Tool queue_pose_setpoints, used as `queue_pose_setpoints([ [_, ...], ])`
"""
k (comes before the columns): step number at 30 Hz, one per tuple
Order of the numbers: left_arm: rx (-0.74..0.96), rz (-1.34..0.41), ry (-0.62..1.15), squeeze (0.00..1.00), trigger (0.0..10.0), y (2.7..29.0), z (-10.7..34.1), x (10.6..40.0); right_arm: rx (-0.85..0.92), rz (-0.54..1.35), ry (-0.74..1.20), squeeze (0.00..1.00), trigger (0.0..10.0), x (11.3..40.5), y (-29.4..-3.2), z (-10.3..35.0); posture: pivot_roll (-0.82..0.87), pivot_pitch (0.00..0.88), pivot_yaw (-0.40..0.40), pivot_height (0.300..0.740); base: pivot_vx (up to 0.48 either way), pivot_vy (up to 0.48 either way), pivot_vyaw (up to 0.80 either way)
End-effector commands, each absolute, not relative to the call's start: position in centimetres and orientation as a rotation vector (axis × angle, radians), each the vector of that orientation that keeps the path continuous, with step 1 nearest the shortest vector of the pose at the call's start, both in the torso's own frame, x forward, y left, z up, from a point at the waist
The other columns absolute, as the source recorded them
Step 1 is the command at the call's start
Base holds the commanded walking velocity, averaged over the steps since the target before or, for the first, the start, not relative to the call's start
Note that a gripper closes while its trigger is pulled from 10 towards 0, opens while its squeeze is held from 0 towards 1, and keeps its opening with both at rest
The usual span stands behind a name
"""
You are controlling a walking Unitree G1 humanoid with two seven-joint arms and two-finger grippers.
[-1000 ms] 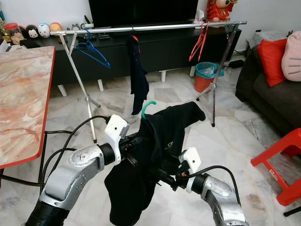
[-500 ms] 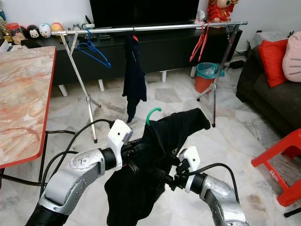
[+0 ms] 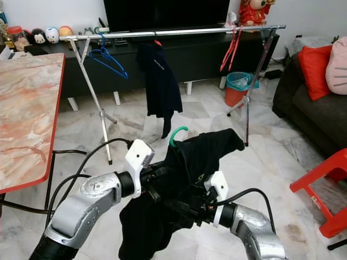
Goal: Hang hanger
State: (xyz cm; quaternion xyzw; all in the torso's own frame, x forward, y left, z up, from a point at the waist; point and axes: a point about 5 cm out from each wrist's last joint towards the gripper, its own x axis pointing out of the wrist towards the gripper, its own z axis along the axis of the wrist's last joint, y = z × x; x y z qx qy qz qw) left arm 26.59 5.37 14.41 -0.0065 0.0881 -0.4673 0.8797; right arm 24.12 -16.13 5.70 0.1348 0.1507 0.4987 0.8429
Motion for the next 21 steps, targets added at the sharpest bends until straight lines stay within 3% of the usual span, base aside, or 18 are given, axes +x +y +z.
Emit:
queue_pose_setpoints([
  [1,-0.016,-1.020,0.126,0.00,10.0,4.9,15.5,26.2,0.275,1.067,0.301,0.00,10.0,24.1,-16.0,6.3,-0.02,0.000,-0.037,0.740,0.000,0.000,0.00],
  [5,-0.016,-1.024,0.122,0.00,10.0,4.9,15.6,26.2,0.282,1.010,0.247,0.00,10.0,24.8,-16.0,6.7,-0.02,0.000,-0.037,0.740,0.000,0.000,0.00],
  [8,-0.016,-1.025,0.123,0.00,10.0,4.9,15.5,26.1,0.270,0.864,0.168,0.00,10.0,26.3,-16.4,7.1,-0.02,0.000,-0.036,0.740,0.000,0.000,0.00],
  [21,-0.014,-1.026,0.124,0.00,10.0,4.9,15.5,26.1,0.159,0.694,0.188,0.00,10.0,27.4,-17.2,6.1,-0.02,0.000,-0.039,0.740,0.000,0.000,0.00],
])
